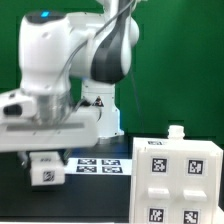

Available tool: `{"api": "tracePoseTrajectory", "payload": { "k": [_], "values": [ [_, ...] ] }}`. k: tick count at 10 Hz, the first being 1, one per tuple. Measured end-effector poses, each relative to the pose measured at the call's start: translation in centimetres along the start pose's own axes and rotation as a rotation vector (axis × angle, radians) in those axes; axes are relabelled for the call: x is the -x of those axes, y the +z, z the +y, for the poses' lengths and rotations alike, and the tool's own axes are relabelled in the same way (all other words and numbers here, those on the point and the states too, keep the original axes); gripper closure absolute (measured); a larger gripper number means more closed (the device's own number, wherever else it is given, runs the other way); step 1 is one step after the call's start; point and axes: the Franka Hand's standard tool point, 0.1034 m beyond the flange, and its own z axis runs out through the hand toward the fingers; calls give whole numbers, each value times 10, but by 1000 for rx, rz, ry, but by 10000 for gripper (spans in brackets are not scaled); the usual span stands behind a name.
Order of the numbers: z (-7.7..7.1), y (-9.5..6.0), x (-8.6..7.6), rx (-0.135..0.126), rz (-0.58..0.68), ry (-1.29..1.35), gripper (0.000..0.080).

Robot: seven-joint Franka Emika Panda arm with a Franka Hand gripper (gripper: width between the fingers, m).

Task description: Assemble cabinet

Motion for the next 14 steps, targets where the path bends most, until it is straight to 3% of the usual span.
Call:
{"api": "tracePoseTrajectory", "payload": {
  "k": [1, 2, 5, 6, 7, 8, 10, 11, 14],
  "values": [
    [-11, -31, -15, 2, -7, 0, 245],
    [-13, -43, -24, 7, -3, 1, 245],
    [-13, -37, -21, 5, -15, 2, 245],
    [-14, -39, -21, -1, -26, 2, 244],
    [-14, -51, -26, -16, -47, 0, 243],
    [-22, -71, -36, -32, -71, 25, 243],
    [-41, -128, -69, -45, -91, 47, 243],
    [-45, -141, -75, -42, -83, 37, 243],
    [-45, -139, -75, -43, -84, 38, 243]
  ]
}}
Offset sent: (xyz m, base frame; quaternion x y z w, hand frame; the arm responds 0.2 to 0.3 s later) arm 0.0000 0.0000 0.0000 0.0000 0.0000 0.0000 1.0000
